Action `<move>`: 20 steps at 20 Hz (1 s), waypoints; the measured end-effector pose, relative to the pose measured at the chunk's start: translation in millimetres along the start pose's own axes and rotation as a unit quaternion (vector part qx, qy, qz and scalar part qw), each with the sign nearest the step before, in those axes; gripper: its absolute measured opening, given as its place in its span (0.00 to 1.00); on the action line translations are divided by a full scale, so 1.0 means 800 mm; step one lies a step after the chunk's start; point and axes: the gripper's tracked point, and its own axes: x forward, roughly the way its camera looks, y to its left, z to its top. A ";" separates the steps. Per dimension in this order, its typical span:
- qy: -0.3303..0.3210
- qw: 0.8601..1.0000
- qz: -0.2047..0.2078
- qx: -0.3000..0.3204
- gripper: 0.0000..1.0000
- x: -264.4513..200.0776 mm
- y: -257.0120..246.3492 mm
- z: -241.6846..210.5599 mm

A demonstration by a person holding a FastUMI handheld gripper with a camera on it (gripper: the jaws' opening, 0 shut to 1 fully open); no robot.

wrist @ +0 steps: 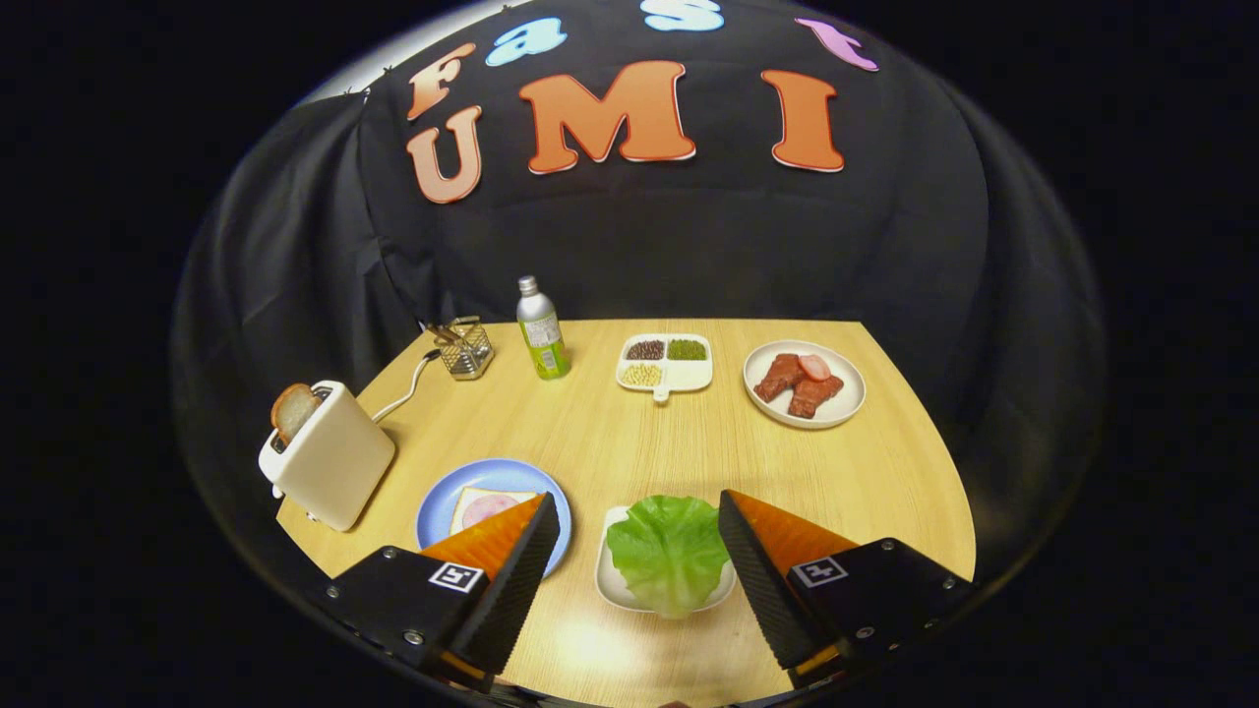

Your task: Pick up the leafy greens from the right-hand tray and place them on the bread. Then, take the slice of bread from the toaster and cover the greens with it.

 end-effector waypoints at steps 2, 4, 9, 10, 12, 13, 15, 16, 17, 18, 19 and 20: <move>0.031 1.000 0.001 -0.003 0.98 0.013 -0.003 -0.014; 0.059 0.998 0.000 -0.005 0.98 0.027 -0.007 -0.024; 0.125 0.992 -0.001 -0.014 0.96 0.062 -0.009 -0.063; 0.138 0.990 0.000 -0.016 0.95 0.066 -0.008 -0.073; 0.159 0.987 0.003 -0.029 0.95 0.078 -0.007 -0.089; 0.168 0.985 0.003 -0.039 0.94 0.083 -0.007 -0.096; 0.189 0.981 0.001 -0.046 0.93 0.093 -0.008 -0.110; 0.197 0.979 0.000 -0.046 0.93 0.098 -0.009 -0.116; 0.204 0.978 -0.003 -0.046 0.92 0.103 -0.012 -0.120; 0.207 0.977 -0.008 -0.048 0.90 0.108 -0.016 -0.122; 0.210 0.976 -0.014 -0.049 0.89 0.114 -0.021 -0.125; 0.213 0.976 -0.020 -0.050 0.88 0.119 -0.025 -0.128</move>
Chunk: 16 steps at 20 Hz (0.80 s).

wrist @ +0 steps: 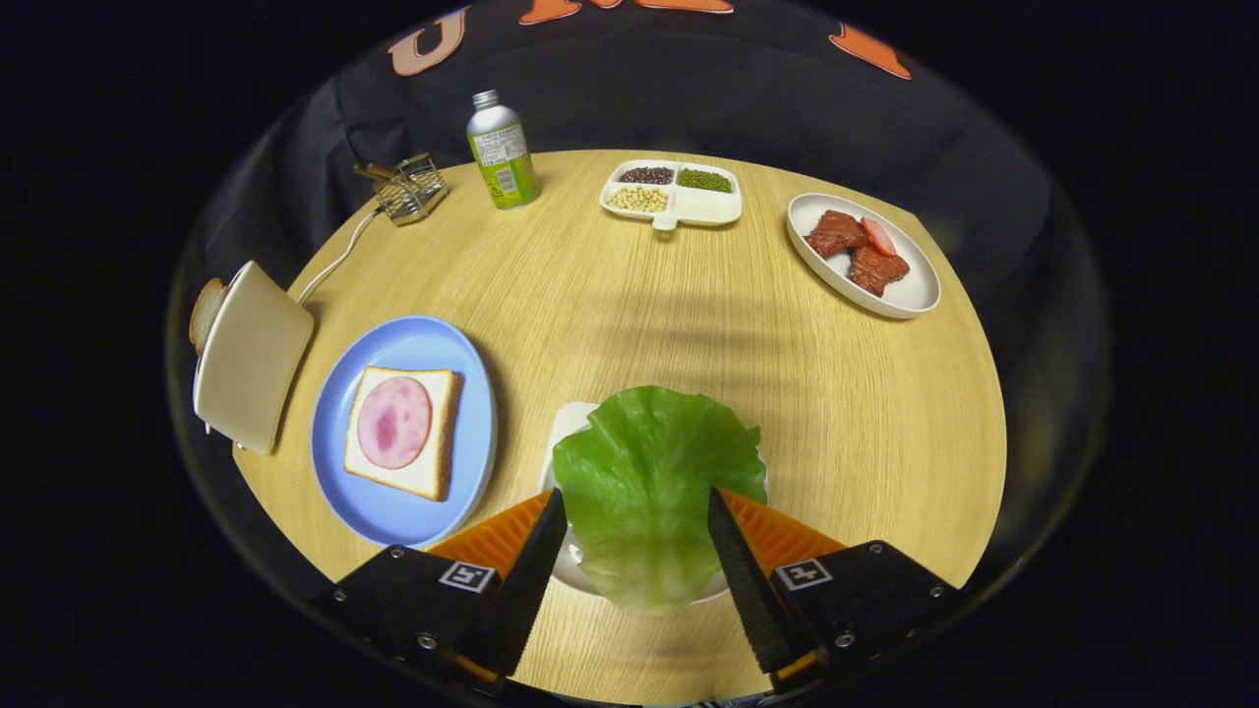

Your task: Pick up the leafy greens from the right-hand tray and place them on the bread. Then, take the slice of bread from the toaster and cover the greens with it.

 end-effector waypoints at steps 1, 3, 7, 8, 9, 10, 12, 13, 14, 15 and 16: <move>0.005 1.000 -0.005 0.003 0.88 0.007 -0.004 -0.002; 0.018 1.000 -0.006 0.013 0.87 0.019 -0.008 -0.009; 0.030 0.999 -0.004 0.024 0.82 0.034 -0.010 -0.015; 0.030 0.999 -0.003 0.025 0.79 0.034 -0.009 -0.015; 0.034 0.999 -0.009 0.025 0.78 0.035 -0.010 -0.016; 0.030 0.999 -0.012 0.022 0.74 0.034 -0.009 -0.016; 0.028 0.999 -0.011 0.015 0.70 0.035 -0.007 -0.016; 0.024 1.000 -0.009 0.014 0.68 0.034 -0.007 -0.015; 0.022 1.000 -0.010 0.014 0.64 0.034 -0.009 -0.016; 0.020 1.000 -0.011 0.016 0.57 0.034 -0.011 -0.016; 0.016 1.000 -0.013 0.020 0.49 0.033 -0.011 -0.014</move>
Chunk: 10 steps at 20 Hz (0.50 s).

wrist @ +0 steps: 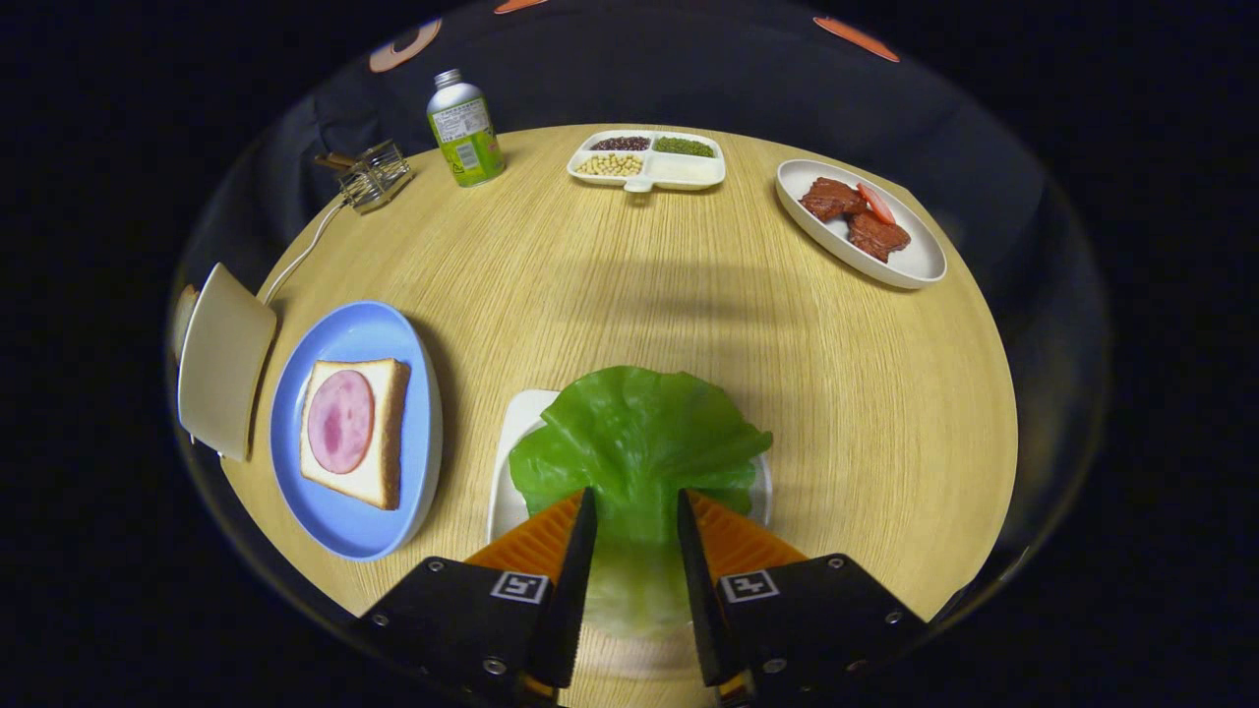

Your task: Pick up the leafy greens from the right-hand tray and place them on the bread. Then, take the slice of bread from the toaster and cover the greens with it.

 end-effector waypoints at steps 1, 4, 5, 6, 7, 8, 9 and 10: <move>-0.003 1.000 -0.003 0.004 0.43 0.001 -0.003 0.000; -0.010 1.000 -0.002 0.025 0.17 0.002 -0.005 0.002; -0.011 0.999 -0.002 0.030 0.14 0.002 -0.006 0.003; -0.012 0.999 0.000 0.035 0.10 0.003 -0.006 0.003; -0.012 0.999 -0.001 0.042 0.09 0.003 -0.007 0.004; -0.010 0.999 0.003 0.052 0.06 0.001 -0.006 0.005; -0.013 0.998 0.008 0.060 0.05 -0.001 -0.003 0.009; -0.021 0.998 0.013 0.064 0.04 -0.005 0.001 0.014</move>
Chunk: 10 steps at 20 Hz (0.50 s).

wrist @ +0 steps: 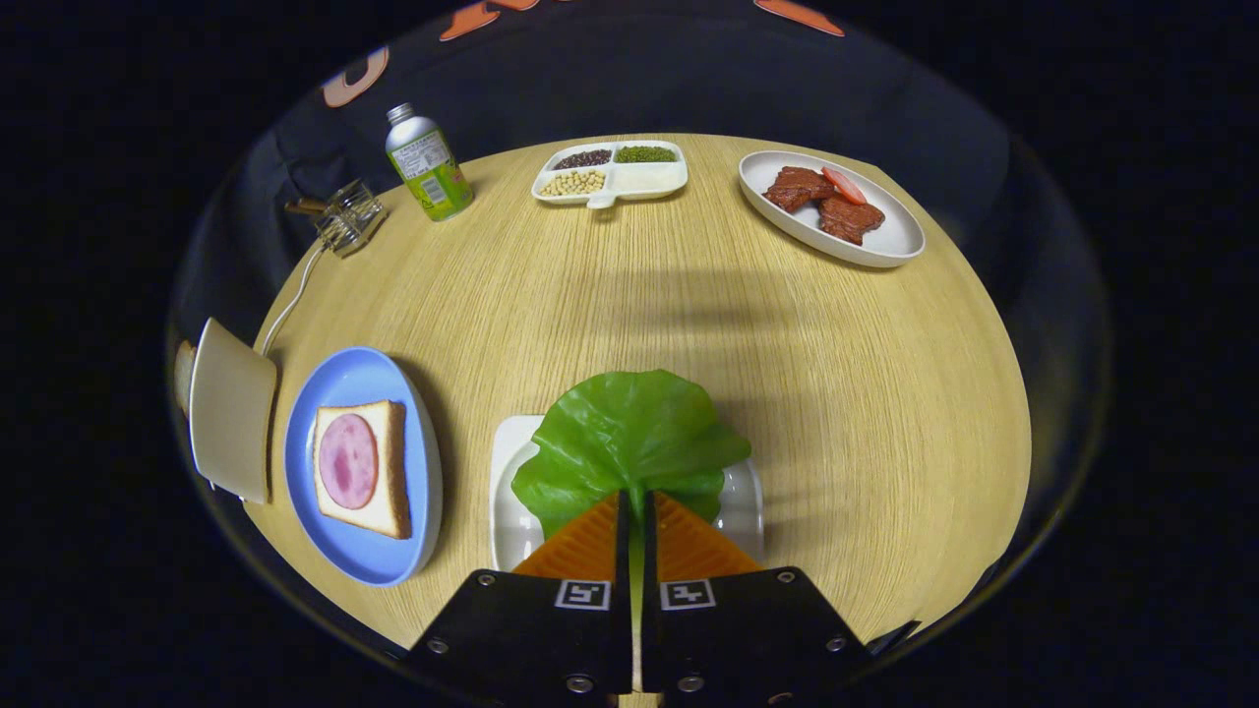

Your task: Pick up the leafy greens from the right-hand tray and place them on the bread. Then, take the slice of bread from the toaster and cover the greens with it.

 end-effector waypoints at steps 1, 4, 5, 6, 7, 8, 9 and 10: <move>-0.008 1.000 0.007 0.001 0.04 -0.006 0.006 0.006; -0.027 0.999 0.026 -0.008 0.04 -0.029 0.027 0.017; -0.034 0.999 0.032 -0.013 0.04 -0.038 0.034 0.021; -0.040 0.998 0.038 -0.018 0.04 -0.047 0.042 0.025; -0.046 0.998 0.045 -0.023 0.04 -0.056 0.050 0.029; -0.052 0.997 0.052 -0.029 0.04 -0.063 0.058 0.033; -0.056 0.996 0.057 -0.035 0.04 -0.069 0.066 0.035; -0.059 0.995 0.065 -0.040 0.04 -0.076 0.075 0.036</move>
